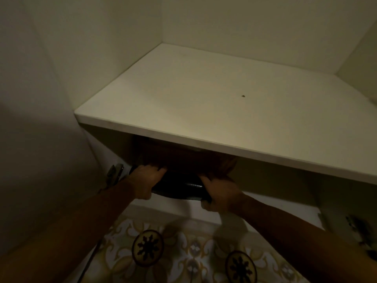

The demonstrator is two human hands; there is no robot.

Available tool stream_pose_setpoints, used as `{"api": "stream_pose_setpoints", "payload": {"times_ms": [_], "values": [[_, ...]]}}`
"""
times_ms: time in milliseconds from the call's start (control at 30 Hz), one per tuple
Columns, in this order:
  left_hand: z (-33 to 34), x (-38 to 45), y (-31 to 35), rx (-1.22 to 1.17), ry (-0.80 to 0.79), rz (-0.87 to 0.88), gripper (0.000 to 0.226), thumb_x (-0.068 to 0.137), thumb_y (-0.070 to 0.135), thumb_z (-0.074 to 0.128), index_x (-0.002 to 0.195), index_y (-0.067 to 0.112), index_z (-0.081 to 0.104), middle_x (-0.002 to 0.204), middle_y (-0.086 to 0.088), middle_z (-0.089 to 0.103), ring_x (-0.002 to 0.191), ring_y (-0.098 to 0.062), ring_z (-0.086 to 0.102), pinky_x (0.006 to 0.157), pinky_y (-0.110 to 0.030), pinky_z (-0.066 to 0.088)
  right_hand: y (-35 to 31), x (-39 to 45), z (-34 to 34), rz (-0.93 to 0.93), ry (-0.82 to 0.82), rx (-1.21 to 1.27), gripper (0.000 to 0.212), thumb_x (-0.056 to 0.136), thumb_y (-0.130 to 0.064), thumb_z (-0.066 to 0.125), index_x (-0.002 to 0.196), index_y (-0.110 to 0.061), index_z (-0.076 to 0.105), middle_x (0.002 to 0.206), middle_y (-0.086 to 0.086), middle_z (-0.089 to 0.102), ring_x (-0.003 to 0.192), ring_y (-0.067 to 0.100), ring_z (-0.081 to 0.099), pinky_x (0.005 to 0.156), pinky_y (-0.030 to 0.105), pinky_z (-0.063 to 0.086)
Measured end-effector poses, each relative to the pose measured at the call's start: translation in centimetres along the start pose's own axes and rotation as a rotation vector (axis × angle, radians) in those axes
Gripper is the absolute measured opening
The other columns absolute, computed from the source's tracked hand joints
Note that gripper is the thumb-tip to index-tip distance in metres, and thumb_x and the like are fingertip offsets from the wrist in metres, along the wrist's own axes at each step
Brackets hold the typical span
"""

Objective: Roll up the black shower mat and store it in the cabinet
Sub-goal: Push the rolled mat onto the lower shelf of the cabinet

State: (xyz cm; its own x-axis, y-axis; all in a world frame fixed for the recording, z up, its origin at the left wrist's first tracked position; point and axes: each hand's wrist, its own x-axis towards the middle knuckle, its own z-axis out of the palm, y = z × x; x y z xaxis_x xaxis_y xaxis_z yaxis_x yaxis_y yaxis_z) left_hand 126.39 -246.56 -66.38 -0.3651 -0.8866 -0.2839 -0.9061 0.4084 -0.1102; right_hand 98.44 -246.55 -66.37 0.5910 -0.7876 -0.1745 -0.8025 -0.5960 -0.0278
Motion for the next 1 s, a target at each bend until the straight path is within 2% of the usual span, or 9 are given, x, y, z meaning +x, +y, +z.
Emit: {"api": "stream_pose_setpoints", "payload": {"times_ms": [167,300,400,633,700,800,1000], "values": [[0.2,0.0,-1.0,0.016,0.033,-0.072,0.091,0.083,0.016,0.064,0.155,0.013,0.008,0.131,-0.010,0.055,0.118,-0.029,0.053,0.094,-0.037,0.046,-0.9,1.0,0.0,0.014,0.019,0.001,0.085,0.092,-0.041,0.061,0.158,-0.017,0.013,0.146,0.018,0.044,0.115,0.039,0.057,0.090,0.042,0.054],[0.0,0.2,-1.2,-0.020,-0.019,-0.118,0.076,0.086,0.016,0.063,0.151,0.014,0.024,0.138,-0.009,0.052,0.125,-0.028,0.050,0.101,-0.036,0.042,-2.1,2.2,0.0,0.043,-0.030,0.033,0.093,0.091,-0.038,0.067,0.159,-0.018,0.007,0.154,0.019,0.031,0.129,0.039,0.046,0.096,0.044,0.051],[0.1,0.2,-0.5,0.012,-0.043,-0.134,0.086,0.085,0.018,0.066,0.153,0.013,0.014,0.138,-0.011,0.049,0.125,-0.030,0.049,0.103,-0.040,0.041,-1.9,1.9,0.3,0.038,0.011,0.020,0.098,0.087,-0.042,0.069,0.159,-0.018,0.007,0.156,0.018,0.025,0.136,0.039,0.036,0.097,0.045,0.050],[1.2,-0.8,-1.0,0.057,0.063,-0.086,0.109,0.073,0.036,0.070,0.153,0.014,-0.001,0.151,-0.010,0.028,0.136,-0.030,0.031,0.107,-0.046,0.031,-1.5,0.6,1.0,-0.043,0.066,-0.038,0.107,0.081,-0.051,0.066,0.158,-0.014,0.002,0.157,0.019,0.025,0.137,0.041,0.034,0.100,0.045,0.047],[1.2,-0.8,-1.2,0.010,0.075,-0.064,0.111,0.069,0.040,0.069,0.153,0.015,0.001,0.148,-0.008,0.031,0.132,-0.029,0.035,0.105,-0.047,0.033,-1.6,0.6,0.9,-0.059,0.046,-0.006,0.113,0.079,-0.054,0.070,0.158,-0.015,0.000,0.158,0.018,0.022,0.139,0.041,0.031,0.104,0.046,0.046],[1.2,-0.6,-0.9,-0.028,0.120,0.000,0.111,0.062,0.043,0.072,0.151,0.017,0.010,0.141,-0.006,0.037,0.125,-0.027,0.040,0.101,-0.045,0.037,-1.7,0.7,0.7,-0.076,0.030,-0.004,0.120,0.075,-0.060,0.073,0.158,-0.016,-0.001,0.160,0.018,0.019,0.141,0.040,0.026,0.112,0.047,0.035],[1.1,-0.2,-0.6,-0.041,0.149,0.041,0.109,0.059,0.047,0.073,0.147,0.020,0.015,0.136,-0.005,0.040,0.119,-0.027,0.044,0.094,-0.045,0.043,-1.8,0.7,0.8,-0.088,0.021,-0.077,0.120,0.075,-0.066,0.072,0.158,-0.019,-0.001,0.159,0.018,0.020,0.138,0.040,0.029,0.113,0.048,0.029]]}}
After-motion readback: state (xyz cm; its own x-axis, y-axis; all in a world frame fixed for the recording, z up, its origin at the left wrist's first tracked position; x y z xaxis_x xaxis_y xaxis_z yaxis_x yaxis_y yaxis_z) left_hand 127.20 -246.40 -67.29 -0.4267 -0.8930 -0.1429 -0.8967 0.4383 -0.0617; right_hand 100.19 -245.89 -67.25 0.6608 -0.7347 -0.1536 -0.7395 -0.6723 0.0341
